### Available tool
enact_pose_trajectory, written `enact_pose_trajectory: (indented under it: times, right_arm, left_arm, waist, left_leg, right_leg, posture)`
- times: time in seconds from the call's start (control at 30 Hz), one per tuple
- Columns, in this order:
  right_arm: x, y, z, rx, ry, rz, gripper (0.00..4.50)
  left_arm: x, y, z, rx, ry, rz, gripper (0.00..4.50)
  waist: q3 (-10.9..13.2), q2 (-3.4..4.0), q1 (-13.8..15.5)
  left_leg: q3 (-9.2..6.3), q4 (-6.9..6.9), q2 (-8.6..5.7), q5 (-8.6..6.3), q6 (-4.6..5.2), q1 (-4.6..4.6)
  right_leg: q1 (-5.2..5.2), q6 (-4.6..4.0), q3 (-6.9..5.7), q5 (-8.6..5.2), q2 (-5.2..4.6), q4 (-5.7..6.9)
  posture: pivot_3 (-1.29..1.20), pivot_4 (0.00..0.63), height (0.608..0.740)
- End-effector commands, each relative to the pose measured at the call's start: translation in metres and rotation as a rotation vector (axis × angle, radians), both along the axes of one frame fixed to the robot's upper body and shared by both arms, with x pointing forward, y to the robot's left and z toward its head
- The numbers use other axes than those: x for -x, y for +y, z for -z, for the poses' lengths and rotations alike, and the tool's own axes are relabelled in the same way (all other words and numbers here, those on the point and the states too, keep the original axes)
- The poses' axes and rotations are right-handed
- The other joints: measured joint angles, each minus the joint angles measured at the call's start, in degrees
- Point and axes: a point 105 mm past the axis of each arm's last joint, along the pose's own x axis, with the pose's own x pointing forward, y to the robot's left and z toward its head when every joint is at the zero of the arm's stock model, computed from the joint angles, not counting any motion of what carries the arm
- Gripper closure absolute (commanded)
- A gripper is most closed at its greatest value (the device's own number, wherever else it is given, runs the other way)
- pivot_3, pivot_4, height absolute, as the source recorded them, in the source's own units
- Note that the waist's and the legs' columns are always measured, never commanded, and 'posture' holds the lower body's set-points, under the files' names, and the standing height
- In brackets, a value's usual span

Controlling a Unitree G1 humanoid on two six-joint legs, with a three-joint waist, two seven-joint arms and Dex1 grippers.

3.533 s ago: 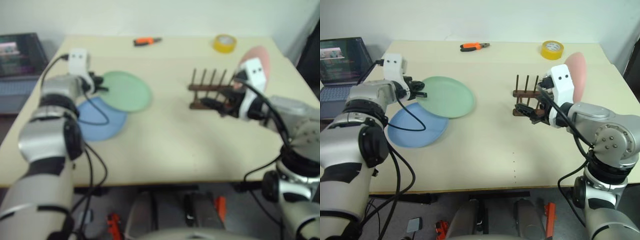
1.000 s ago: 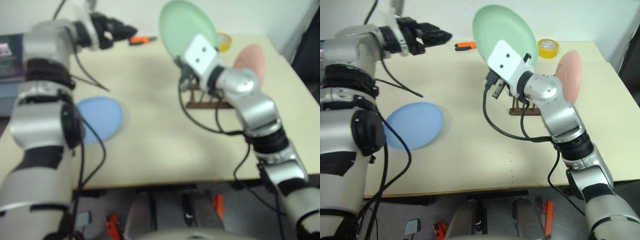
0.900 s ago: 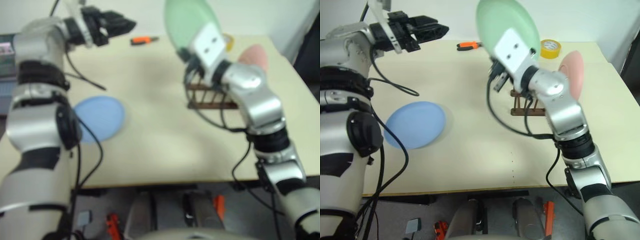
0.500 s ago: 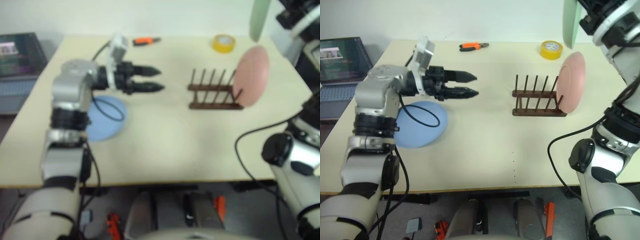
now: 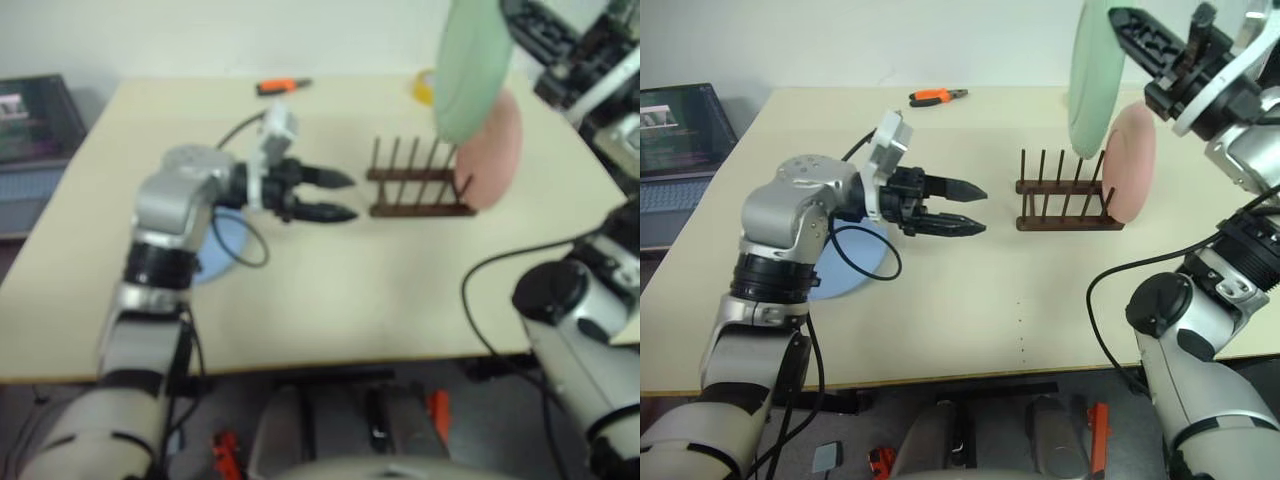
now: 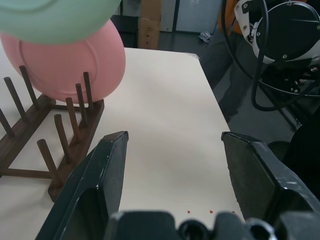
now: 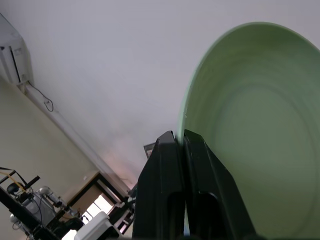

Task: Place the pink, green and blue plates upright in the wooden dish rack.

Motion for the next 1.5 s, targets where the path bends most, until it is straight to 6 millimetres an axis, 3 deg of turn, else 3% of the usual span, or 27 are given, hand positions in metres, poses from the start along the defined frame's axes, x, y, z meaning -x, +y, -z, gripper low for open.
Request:
enact_pose_trajectory:
  times: [0.03, 0.43, 0.87, 1.5]
  right_arm:
    - [-0.002, 0.0, -0.007, -0.029, -0.031, 0.001, 4.5]
    - [-0.026, -0.007, 0.013, -0.057, 0.056, 0.043, 4.5]
    - [-0.024, -0.024, 0.014, -0.053, 0.058, 0.055, 4.5]
    - [-0.032, -0.021, 0.025, -0.021, 0.075, 0.03, 4.5]
  left_arm:
    - [0.004, 0.001, -0.01, 0.013, -0.038, -0.002, 1.25]
    - [0.007, 0.005, -0.006, 0.01, -0.028, -0.047, 1.25]
    - [0.005, 0.007, -0.003, 0.004, -0.024, -0.079, 1.25]
    - [0.003, 0.009, -0.003, 0.007, -0.021, -0.098, 1.25]
  waist:
    - [0.0, 0.0, 0.0]
    - [0.0, 0.01, 0.0]
    - [0.0, 0.01, 0.1]
    - [0.0, 0.01, 0.1]
  left_leg:
    - [0.0, 0.0, 0.0, 0.0, 0.0, -0.01]
    - [-0.02, -0.08, 0.03, 0.0, 0.0, -0.01]
    - [0.0, -0.24, 0.04, -0.01, 0.0, -0.01]
    - [0.04, -0.77, 0.03, 0.0, 0.0, -0.01]
  right_leg:
    - [0.0, -0.01, 0.0, 0.0, 0.01, -0.01]
    - [-0.01, 0.16, -0.01, -0.15, 0.12, -0.07]
    - [-0.02, 0.16, -0.01, -0.17, 0.12, -0.28]
    - [-0.03, 0.14, -0.02, -0.15, 0.18, -0.72]
  posture:
    - [0.0, 0.15, 0.74]
    - [0.0, 0.15, 0.74]
    - [0.0, 0.15, 0.74]
    - [0.0, 0.15, 0.74]
